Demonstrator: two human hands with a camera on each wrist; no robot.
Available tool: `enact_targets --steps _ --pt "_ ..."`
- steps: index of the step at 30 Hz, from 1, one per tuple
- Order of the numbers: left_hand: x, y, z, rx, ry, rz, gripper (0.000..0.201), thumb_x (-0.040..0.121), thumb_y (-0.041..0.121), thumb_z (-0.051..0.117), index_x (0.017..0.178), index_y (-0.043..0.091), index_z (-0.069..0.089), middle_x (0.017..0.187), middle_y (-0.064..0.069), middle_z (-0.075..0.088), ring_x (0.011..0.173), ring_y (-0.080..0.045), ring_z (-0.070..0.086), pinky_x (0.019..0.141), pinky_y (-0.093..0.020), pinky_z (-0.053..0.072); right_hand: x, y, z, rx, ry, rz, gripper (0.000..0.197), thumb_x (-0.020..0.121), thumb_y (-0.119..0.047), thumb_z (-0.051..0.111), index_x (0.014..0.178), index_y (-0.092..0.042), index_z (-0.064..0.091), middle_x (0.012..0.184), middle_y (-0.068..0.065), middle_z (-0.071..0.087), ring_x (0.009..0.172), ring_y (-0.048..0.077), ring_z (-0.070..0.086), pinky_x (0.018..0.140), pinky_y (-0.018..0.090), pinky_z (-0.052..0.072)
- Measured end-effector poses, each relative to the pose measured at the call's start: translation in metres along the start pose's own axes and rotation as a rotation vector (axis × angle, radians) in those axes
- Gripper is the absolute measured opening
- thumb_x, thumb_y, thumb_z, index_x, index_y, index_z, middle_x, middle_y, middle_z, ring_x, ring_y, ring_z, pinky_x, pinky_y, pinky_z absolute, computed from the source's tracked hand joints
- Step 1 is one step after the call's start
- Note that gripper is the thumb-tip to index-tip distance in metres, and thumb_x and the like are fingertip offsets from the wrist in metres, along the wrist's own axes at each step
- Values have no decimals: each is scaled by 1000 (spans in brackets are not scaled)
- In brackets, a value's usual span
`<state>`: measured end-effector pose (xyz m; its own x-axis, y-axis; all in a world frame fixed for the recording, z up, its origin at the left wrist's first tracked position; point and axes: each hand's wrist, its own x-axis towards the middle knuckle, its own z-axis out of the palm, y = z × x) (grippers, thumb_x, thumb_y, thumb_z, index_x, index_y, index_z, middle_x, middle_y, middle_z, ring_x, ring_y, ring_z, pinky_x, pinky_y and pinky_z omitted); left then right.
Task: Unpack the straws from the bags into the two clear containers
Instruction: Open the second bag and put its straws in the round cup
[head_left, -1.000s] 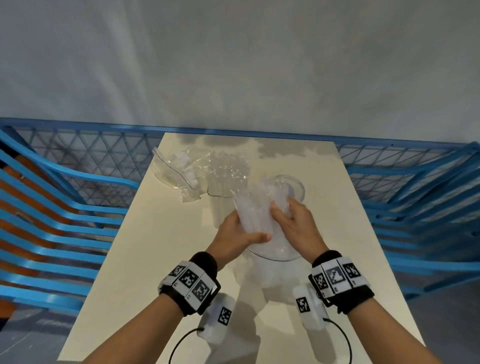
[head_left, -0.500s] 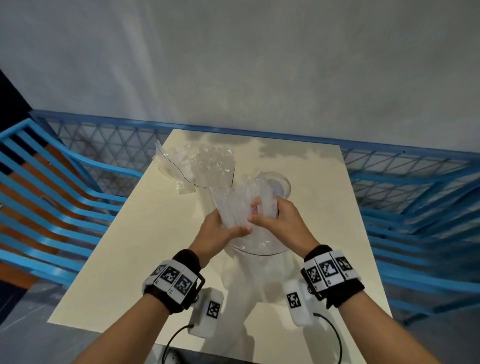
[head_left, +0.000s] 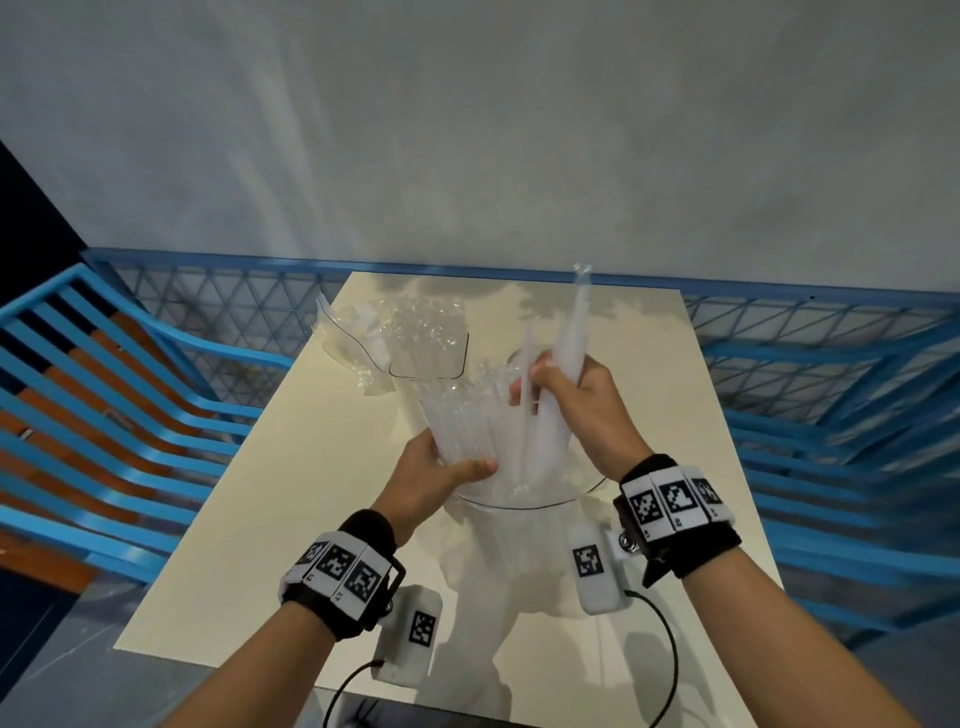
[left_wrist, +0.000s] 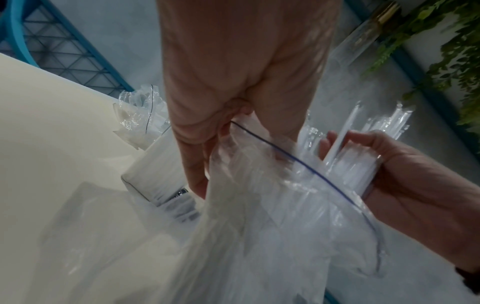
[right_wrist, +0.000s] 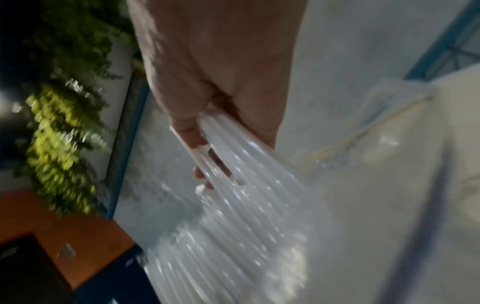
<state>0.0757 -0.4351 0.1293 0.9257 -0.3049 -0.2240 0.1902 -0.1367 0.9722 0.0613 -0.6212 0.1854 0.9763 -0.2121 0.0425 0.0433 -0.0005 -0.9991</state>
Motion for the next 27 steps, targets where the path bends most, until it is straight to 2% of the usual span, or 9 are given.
enact_targets --steps 3,6,8,10,14,16,20,24,27 --pt "-1 -3 -4 -2 5 -5 50 73 11 82 119 15 62 109 -1 74 98 -16 71 82 -31 58 3 -5 -4 130 -17 1 21 90 -21 63 105 -9 56 81 9 66 73 20 65 81 41 55" --pt "-1 -3 -5 -24 15 -14 51 73 13 83 120 15 62 109 -3 74 100 -20 71 84 -35 58 5 -2 -2 -82 -111 -21 22 83 -21 72 101 -13 63 83 7 65 69 15 64 76 34 56" --pt "-2 -3 -5 -28 15 -23 52 73 15 83 121 16 61 111 -3 73 101 -21 70 83 -36 58 7 -2 1 -204 -195 -43 11 83 -17 72 88 -10 65 77 7 66 67 14 64 71 27 55" --pt "-2 -3 -7 -27 13 -29 51 75 17 82 121 16 61 111 -3 73 101 -20 70 78 -33 58 14 -8 0 -225 -192 -66 15 87 -16 67 85 -1 65 72 11 65 65 17 64 69 24 54" --pt "-2 -2 -13 -32 6 -27 42 78 15 79 117 15 63 108 -2 74 94 -15 72 68 -23 57 46 -58 -14 -105 -19 -155 14 92 -14 60 82 -4 59 64 9 60 58 22 59 63 27 55" --pt "-2 -3 -15 -12 8 -16 41 78 15 79 115 17 63 108 0 74 95 -13 72 70 -22 57 68 -89 -25 -43 74 -230 13 92 -16 60 81 -10 57 59 3 59 52 19 57 61 35 54" --pt "-3 -8 -20 21 23 -12 38 79 15 78 112 22 62 107 3 73 95 -10 70 72 -19 56 101 -134 -36 88 258 -411 10 88 -13 62 86 -6 56 52 -3 58 46 16 55 55 32 51" --pt "-5 -11 -23 11 33 -26 35 79 15 78 110 23 63 106 3 74 93 -10 71 74 -24 57 113 -123 -31 36 383 -483 12 85 -19 63 88 -8 58 64 2 59 53 16 58 57 29 52" --pt "-6 -13 -23 7 42 -32 37 79 14 78 112 20 63 105 2 73 92 -10 71 73 -24 57 110 -73 -18 -142 418 -443 19 87 -22 63 94 -4 59 76 6 62 56 3 58 58 17 48"
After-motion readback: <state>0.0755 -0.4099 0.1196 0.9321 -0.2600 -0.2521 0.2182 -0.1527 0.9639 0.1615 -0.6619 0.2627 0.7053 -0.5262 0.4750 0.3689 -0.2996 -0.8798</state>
